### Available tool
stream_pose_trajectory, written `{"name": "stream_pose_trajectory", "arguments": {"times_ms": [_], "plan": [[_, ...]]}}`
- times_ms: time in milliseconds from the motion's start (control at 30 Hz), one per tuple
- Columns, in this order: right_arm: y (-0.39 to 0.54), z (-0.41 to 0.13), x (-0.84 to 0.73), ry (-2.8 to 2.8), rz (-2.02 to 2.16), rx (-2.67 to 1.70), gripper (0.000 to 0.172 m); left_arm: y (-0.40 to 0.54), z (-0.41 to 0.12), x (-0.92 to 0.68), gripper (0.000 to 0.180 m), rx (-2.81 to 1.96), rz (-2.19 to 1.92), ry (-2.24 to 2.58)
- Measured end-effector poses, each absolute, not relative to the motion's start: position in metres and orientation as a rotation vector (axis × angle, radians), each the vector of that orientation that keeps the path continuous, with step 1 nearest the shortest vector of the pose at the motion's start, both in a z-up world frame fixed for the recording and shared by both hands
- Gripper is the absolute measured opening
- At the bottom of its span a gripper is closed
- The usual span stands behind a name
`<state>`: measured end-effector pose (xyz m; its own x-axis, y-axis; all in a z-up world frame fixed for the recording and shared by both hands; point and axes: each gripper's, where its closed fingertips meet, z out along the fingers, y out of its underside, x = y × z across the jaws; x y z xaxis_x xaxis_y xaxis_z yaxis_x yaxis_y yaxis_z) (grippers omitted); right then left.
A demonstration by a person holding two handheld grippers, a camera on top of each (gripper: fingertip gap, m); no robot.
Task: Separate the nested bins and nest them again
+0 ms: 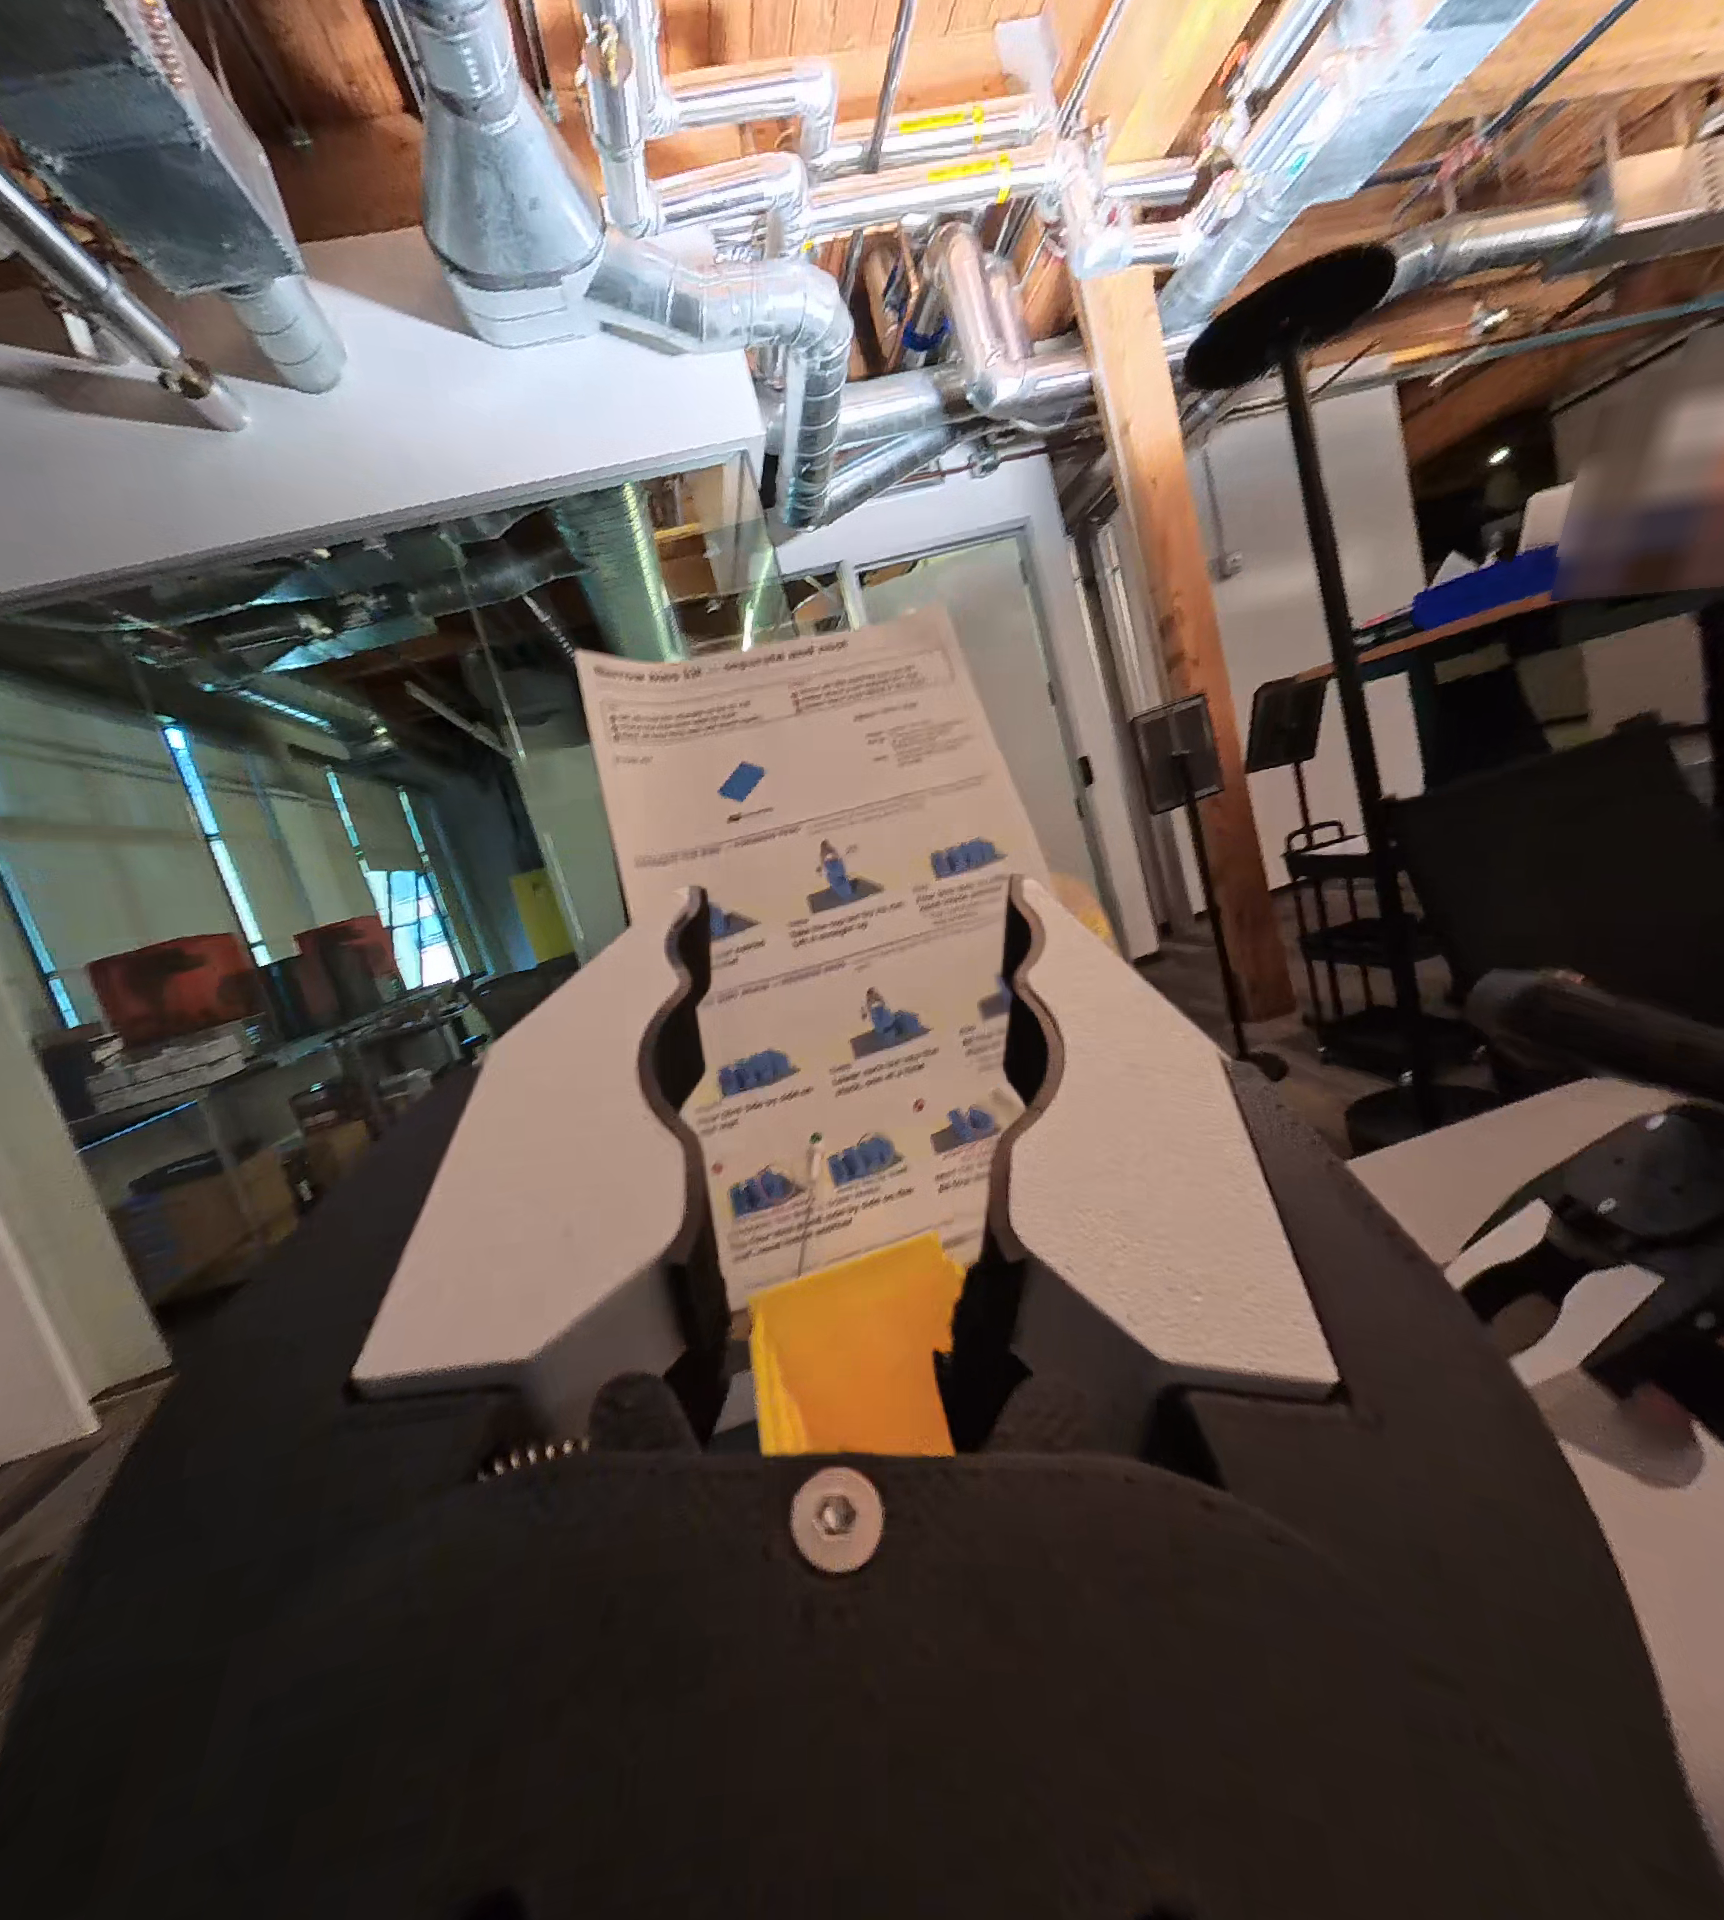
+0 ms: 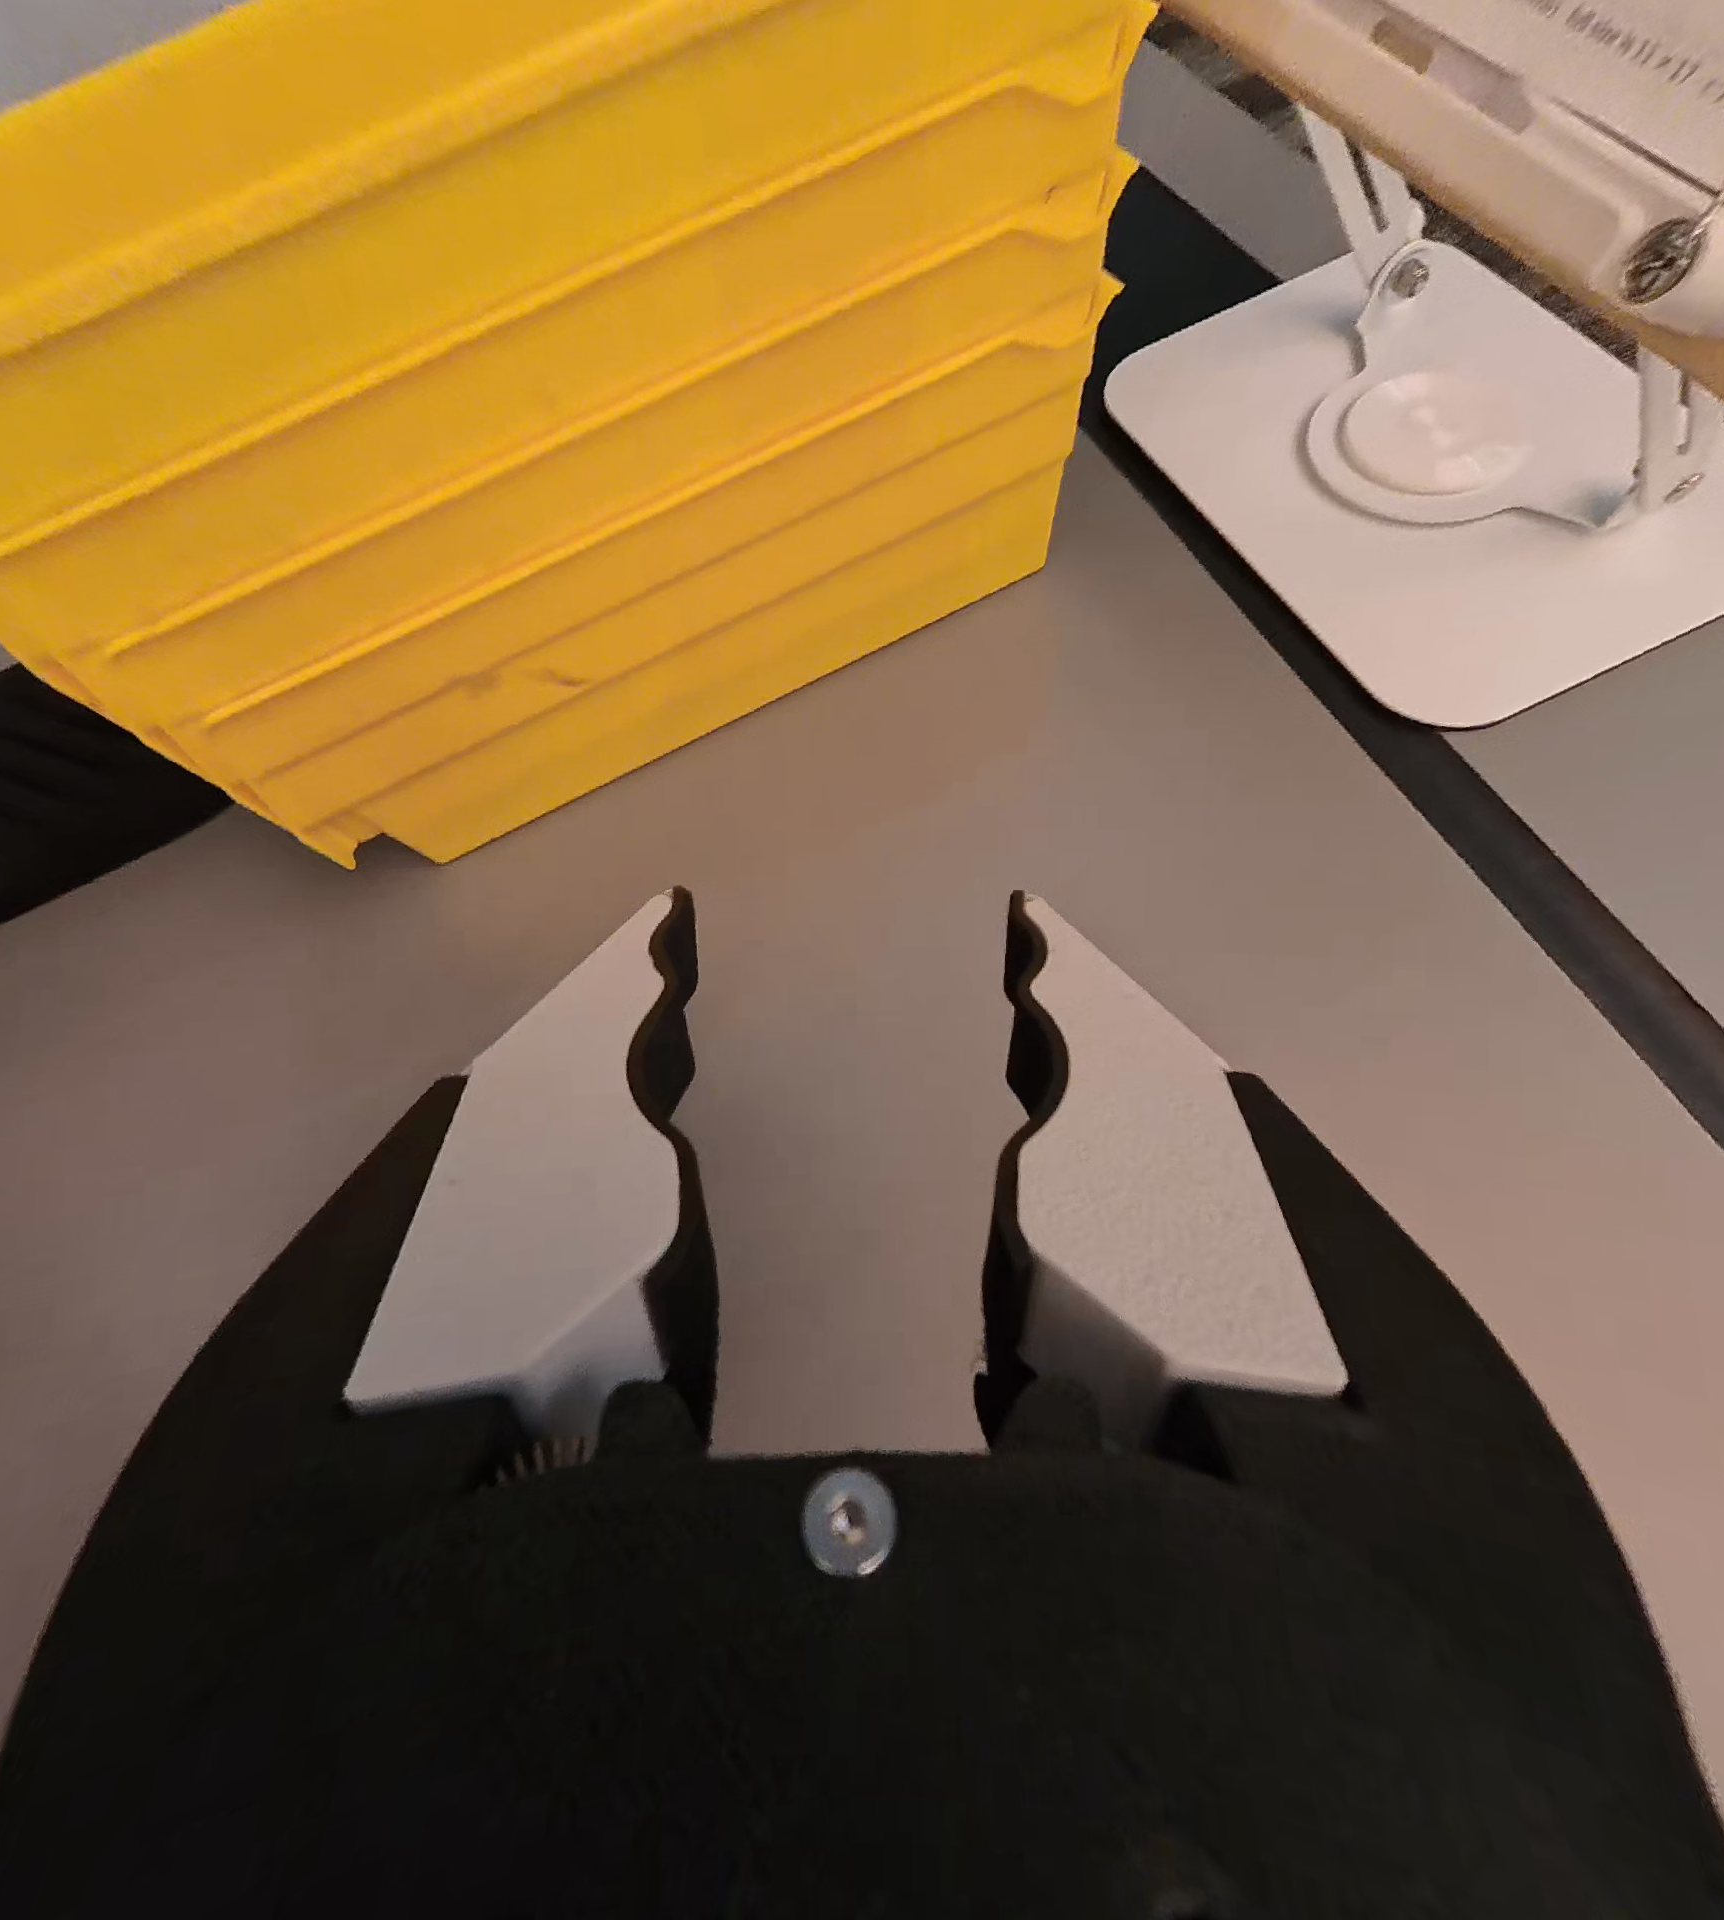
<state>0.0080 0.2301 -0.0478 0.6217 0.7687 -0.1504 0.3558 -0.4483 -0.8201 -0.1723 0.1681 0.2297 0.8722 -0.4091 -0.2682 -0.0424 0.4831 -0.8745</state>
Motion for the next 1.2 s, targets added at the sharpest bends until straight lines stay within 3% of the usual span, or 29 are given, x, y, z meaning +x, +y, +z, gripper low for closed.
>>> {"name": "stream_pose_trajectory", "arguments": {"times_ms": [100, 267, 367, 567, 800, 1100, 1200], "plan": [[0.233, -0.046, 0.01, -0.872, 0.634, -2.053, 0.06, 0.169, 0.25, -0.158, 0.058, -1.026, -0.314, 0.523], [0.24, -0.052, 0.004, -0.842, 0.599, -2.062, 0.06, 0.192, 0.238, -0.172, 0.084, -1.115, -0.279, 0.49], [0.246, -0.068, -0.001, -0.866, 0.528, -2.099, 0.06, 0.206, 0.225, -0.188, 0.069, -1.092, -0.274, 0.491], [0.257, -0.086, -0.009, -0.892, 0.369, -2.108, 0.062, 0.218, 0.22, -0.198, 0.066, -1.162, -0.579, 0.492], [0.263, -0.058, -0.01, -0.821, 0.253, -2.012, 0.064, 0.24, 0.205, -0.235, 0.064, -1.288, -0.637, 0.461], [0.258, -0.054, 0.006, -0.764, 0.2, -2.047, 0.064, 0.263, 0.152, -0.23, 0.075, -1.601, -0.684, 0.526], [0.256, -0.054, 0.008, -0.746, 0.233, -2.059, 0.065, 0.267, 0.136, -0.225, 0.088, -1.694, -0.651, 0.537]]}}
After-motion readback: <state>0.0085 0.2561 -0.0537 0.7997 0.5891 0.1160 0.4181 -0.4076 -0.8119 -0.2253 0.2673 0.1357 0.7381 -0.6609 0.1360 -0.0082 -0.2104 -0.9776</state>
